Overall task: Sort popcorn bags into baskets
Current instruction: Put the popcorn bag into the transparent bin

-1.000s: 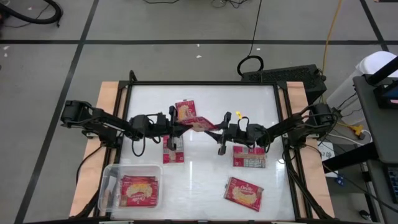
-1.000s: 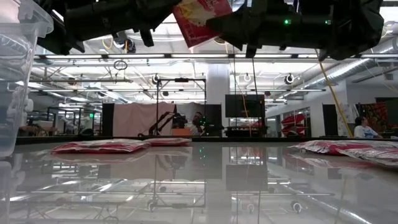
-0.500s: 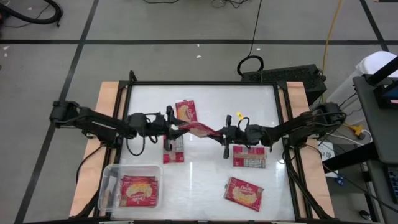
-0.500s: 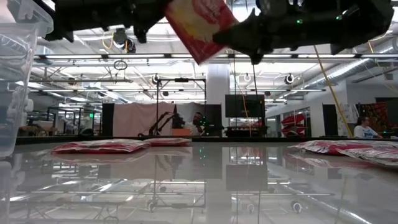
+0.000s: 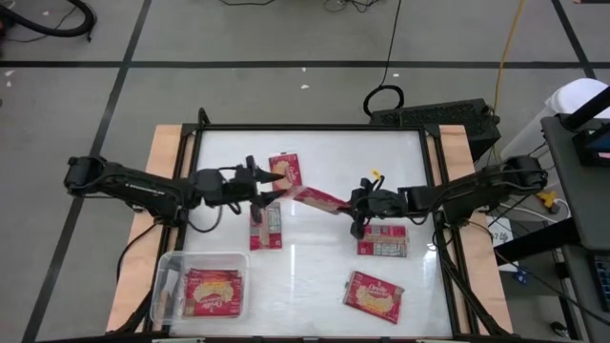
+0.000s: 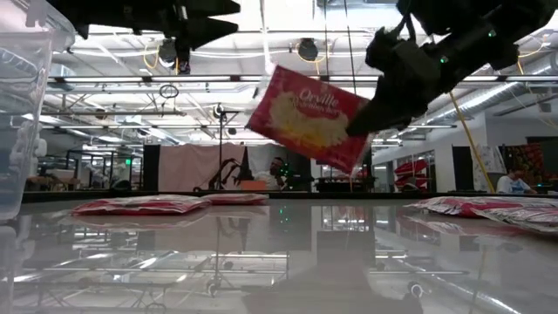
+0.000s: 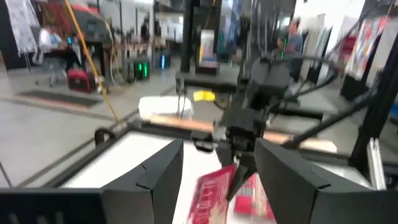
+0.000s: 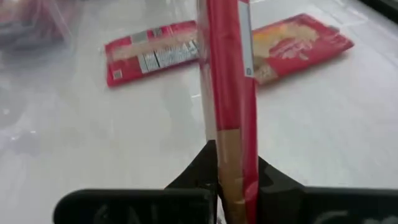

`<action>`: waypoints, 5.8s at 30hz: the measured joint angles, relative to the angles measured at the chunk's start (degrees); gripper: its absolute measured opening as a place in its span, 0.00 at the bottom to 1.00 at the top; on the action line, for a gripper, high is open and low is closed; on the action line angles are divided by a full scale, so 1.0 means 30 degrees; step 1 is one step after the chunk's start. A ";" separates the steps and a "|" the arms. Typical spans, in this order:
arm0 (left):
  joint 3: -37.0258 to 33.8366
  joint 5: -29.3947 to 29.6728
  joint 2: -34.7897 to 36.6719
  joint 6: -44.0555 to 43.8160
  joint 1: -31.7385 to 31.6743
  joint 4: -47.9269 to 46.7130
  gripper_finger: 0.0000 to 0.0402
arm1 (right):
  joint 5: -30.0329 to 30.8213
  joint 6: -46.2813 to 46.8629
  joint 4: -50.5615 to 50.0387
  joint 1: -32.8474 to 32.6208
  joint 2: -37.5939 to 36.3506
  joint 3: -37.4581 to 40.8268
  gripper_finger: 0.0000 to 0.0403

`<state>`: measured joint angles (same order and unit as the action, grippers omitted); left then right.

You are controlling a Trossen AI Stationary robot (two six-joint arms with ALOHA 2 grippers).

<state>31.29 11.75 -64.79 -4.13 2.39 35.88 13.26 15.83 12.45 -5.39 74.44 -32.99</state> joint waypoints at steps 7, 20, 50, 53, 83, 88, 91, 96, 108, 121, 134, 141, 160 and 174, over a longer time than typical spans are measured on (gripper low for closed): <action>0.3541 -0.0033 -0.2300 0.0219 0.0050 -0.4958 0.48 | -0.0855 -0.0022 -0.0294 0.0046 0.1042 -0.0008 0.03; 0.5958 0.0459 -0.5322 0.0794 0.0138 -0.5592 0.52 | -0.1464 -0.1187 0.1385 0.0017 0.1597 -0.0001 0.03; 0.1228 -0.1421 -0.4219 0.3414 0.1647 0.6663 0.42 | -0.1569 -0.7029 2.1904 -0.0734 0.2361 0.1210 0.03; 0.1511 -0.1469 -0.5740 0.3372 0.1642 0.8178 0.50 | -0.2008 -0.7085 2.2186 -0.0705 0.3445 0.0422 0.03; 0.1557 -0.2851 -0.2758 0.1190 0.0903 0.1346 0.04 | 0.1729 -0.4786 1.8873 -0.1235 0.4574 -0.0427 0.26; 0.1557 -0.2497 0.0281 0.1338 0.0910 -0.6199 0.05 | 0.3098 -0.3423 1.2523 -0.1488 0.2895 -0.0458 0.36; 0.1557 -0.2035 0.1455 0.1345 0.0956 -0.9947 0.04 | 0.3710 -0.2281 0.8518 -0.1825 0.2172 -0.1108 0.38; 0.1557 -0.1298 0.2193 0.0526 0.0962 -1.3436 0.04 | 0.5812 -0.2085 0.3779 -0.2711 0.1348 -0.3111 0.40; 0.1550 -0.1232 0.1273 0.0267 0.0962 -1.6018 0.05 | 0.5137 -0.4514 -0.1563 -0.1750 0.3021 -0.9380 0.40; 0.1557 -0.1210 0.1113 0.0306 0.0962 -1.6520 0.06 | 0.2007 -0.5193 -0.1625 -0.0329 0.6371 -1.0295 0.36; 0.1557 -0.0801 0.1113 -0.0992 0.0998 -1.6257 0.15 | 0.1375 -0.5648 -0.2443 -0.0384 0.6398 -1.0246 0.05; 0.1564 -0.0361 0.1258 -0.2236 0.1005 -1.6657 0.39 | 0.1484 -0.4193 -0.3442 -0.0745 0.4828 -0.8335 0.02; 0.1557 0.1380 0.0820 -0.0105 0.1617 -0.9388 0.49 | 0.1513 -0.3173 1.4473 -0.0858 0.3088 0.0228 0.03; 0.1557 -0.1789 -0.1157 0.1713 0.1610 -0.3008 0.21 | 0.0969 -0.4966 1.6342 -0.1397 0.3096 0.0240 0.03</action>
<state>35.97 6.38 -68.26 1.00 7.22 26.85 16.16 0.93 61.47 -9.58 83.72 -32.27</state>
